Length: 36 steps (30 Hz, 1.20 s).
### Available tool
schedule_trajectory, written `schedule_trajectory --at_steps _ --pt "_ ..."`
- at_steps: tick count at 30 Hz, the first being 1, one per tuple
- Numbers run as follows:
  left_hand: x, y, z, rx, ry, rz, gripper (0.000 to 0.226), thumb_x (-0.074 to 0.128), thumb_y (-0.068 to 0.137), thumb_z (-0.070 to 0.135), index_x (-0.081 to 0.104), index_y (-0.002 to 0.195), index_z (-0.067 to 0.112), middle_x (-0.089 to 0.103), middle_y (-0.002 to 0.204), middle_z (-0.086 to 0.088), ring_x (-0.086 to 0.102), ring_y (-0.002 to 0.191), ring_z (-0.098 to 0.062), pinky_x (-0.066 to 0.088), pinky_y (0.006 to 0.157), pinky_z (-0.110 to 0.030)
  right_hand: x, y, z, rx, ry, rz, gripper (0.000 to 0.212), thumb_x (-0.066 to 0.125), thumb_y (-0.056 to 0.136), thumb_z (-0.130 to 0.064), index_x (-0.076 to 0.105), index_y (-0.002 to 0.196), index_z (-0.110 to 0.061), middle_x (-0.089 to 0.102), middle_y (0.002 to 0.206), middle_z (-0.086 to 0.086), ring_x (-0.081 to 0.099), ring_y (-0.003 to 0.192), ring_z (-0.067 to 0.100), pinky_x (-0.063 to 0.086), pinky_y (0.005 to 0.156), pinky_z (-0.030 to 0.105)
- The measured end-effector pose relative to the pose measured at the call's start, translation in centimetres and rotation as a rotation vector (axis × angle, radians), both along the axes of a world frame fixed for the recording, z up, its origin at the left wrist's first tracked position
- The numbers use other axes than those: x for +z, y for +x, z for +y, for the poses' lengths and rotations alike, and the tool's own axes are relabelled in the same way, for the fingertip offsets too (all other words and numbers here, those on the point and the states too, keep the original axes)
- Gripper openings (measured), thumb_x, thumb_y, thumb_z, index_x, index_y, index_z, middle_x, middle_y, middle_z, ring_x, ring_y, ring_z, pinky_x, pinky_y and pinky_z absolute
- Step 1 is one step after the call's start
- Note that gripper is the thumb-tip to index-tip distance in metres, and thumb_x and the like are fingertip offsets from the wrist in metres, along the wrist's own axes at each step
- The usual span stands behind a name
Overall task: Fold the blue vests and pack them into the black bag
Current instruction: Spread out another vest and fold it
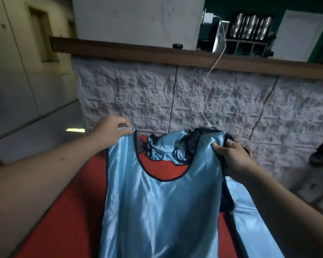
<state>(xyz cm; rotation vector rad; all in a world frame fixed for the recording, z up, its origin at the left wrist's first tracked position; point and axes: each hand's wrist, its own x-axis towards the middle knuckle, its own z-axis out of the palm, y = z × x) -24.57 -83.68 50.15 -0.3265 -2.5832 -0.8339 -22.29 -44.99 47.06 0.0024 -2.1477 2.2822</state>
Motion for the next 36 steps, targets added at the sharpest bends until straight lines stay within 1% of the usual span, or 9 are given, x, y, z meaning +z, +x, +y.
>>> schedule_trajectory --at_steps 3,7,11,21,26,29,32,34,36 --pt "-3.5 -4.7 1.0 -0.015 -0.019 -0.042 0.009 0.081 0.084 0.022 0.076 0.083 0.014 0.063 0.074 0.01 0.059 0.072 -0.011 0.043 0.069 -0.032 -3.9 -4.6 -0.3 0.042 -0.009 -0.032 0.024 0.057 0.101 -0.008 0.065 0.118 0.007 0.07 0.11 0.028 0.068 0.096 0.038 0.053 0.095 0.053" --pt "-7.0 -10.3 1.9 0.034 -0.116 -0.116 0.019 0.069 0.079 0.057 0.067 0.075 0.038 0.066 0.072 0.009 0.065 0.075 -0.017 0.049 0.068 -0.033 -8.5 -10.5 -1.3 0.048 -0.028 -0.085 0.018 0.055 0.101 -0.004 0.068 0.111 0.002 0.073 0.102 0.02 0.07 0.091 0.032 0.06 0.083 0.041" --pt "-10.0 -15.1 3.0 0.062 -0.244 -0.114 0.017 0.073 0.09 0.038 0.074 0.1 0.025 0.072 0.095 -0.004 0.064 0.09 -0.026 0.052 0.08 -0.037 -12.2 -15.7 -1.5 0.065 -0.018 -0.119 0.02 0.056 0.101 -0.006 0.068 0.113 0.003 0.072 0.106 0.024 0.071 0.092 0.036 0.059 0.088 0.046" --pt "-20.3 -20.2 3.6 0.023 -0.505 -0.287 0.017 0.068 0.09 0.04 0.068 0.09 0.023 0.064 0.089 -0.001 0.062 0.09 -0.028 0.051 0.08 -0.044 -21.8 -20.0 -1.7 0.008 0.161 -0.292 0.01 0.062 0.095 0.003 0.071 0.098 0.001 0.072 0.1 0.028 0.071 0.085 0.036 0.058 0.089 0.05" --pt "-22.2 -18.2 3.9 0.123 -0.904 0.04 0.04 0.068 0.088 0.049 0.065 0.104 0.013 0.062 0.097 -0.009 0.054 0.098 -0.032 0.044 0.081 -0.043 -22.9 -20.0 -1.8 -0.157 0.47 -0.247 0.012 0.078 0.084 -0.007 0.074 0.095 -0.007 0.076 0.096 0.016 0.072 0.084 0.028 0.06 0.075 0.037" --pt "-23.1 -13.8 5.3 0.199 -0.755 0.139 0.025 0.069 0.084 0.032 0.063 0.096 0.011 0.057 0.093 -0.012 0.052 0.092 -0.036 0.043 0.075 -0.046 -21.3 -19.5 -2.4 -0.269 0.907 -0.14 0.021 0.069 0.084 -0.017 0.069 0.105 -0.011 0.071 0.099 0.009 0.066 0.089 0.027 0.045 0.071 0.028" --pt "-25.8 -9.0 7.0 0.246 -0.563 -0.007 0.025 0.071 0.084 0.019 0.063 0.105 0.007 0.059 0.096 -0.015 0.056 0.09 -0.037 0.051 0.076 -0.047 -20.4 -17.6 -3.5 -0.332 1.101 -0.136 0.055 0.06 0.089 -0.018 0.047 0.14 -0.004 0.056 0.132 0.022 0.054 0.118 0.04 0.045 0.092 0.038" --pt "-28.1 -6.8 7.6 0.23 -0.482 -0.145 0.038 0.07 0.086 0.02 0.06 0.118 0.003 0.06 0.109 -0.015 0.059 0.103 -0.037 0.052 0.092 -0.048 -20.4 -15.0 -4.9 -0.323 1.211 0.017 0.077 0.062 0.091 -0.02 0.026 0.155 -0.001 0.039 0.15 0.022 0.04 0.134 0.04 0.034 0.113 0.042" --pt "-29.3 -5.4 7.9 0.254 -0.358 -0.338 0.06 0.053 0.098 0.033 0.037 0.147 0.002 0.046 0.145 -0.016 0.041 0.138 -0.035 0.032 0.117 -0.044 -21.6 -12.4 -6.5 -0.183 1.197 0.14 0.078 0.058 0.092 -0.016 0.019 0.158 0.0 0.027 0.161 0.021 0.028 0.147 0.036 0.024 0.12 0.036"
